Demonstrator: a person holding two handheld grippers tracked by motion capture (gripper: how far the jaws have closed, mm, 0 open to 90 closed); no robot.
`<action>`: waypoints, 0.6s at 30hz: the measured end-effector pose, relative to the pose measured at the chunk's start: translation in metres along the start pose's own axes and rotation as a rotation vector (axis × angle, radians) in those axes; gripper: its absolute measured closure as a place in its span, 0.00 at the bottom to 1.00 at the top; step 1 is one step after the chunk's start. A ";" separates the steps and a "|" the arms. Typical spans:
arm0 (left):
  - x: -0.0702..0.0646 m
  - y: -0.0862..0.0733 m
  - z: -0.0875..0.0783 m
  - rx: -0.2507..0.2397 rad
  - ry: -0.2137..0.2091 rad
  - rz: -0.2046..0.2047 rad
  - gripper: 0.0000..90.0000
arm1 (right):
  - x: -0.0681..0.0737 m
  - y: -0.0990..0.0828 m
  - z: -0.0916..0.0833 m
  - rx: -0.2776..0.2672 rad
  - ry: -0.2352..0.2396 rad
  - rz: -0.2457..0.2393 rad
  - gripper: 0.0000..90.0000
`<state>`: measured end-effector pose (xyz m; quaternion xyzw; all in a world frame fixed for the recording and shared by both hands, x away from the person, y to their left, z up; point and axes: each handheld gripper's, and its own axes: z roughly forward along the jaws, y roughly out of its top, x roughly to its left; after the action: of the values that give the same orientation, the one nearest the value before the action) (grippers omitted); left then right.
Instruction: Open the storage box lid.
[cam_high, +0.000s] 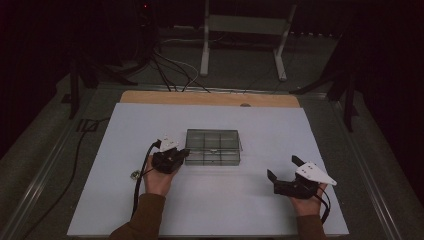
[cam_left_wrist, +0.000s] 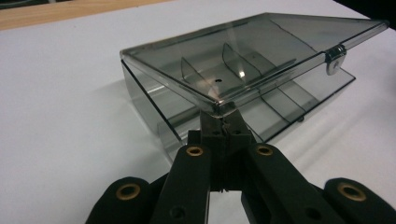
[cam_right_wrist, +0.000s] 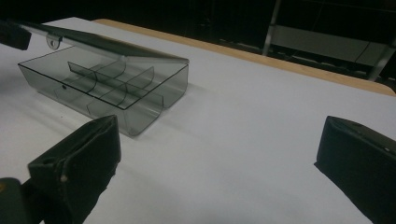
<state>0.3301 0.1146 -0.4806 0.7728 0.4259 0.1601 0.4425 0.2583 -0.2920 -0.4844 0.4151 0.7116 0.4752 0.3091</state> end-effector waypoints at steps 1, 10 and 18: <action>0.000 0.001 0.000 -0.002 0.002 -0.004 1.00 | 0.000 0.000 0.000 0.001 0.000 -0.002 0.00; -0.004 0.009 0.006 -0.009 -0.005 -0.010 1.00 | 0.002 0.002 0.004 -0.038 0.011 -0.028 0.00; -0.006 0.020 0.008 -0.017 -0.003 -0.006 1.00 | 0.004 0.014 0.018 -0.067 0.057 -0.032 0.00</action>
<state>0.3418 0.1005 -0.4682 0.7678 0.4262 0.1614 0.4503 0.2757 -0.2779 -0.4775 0.3796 0.7103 0.5053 0.3099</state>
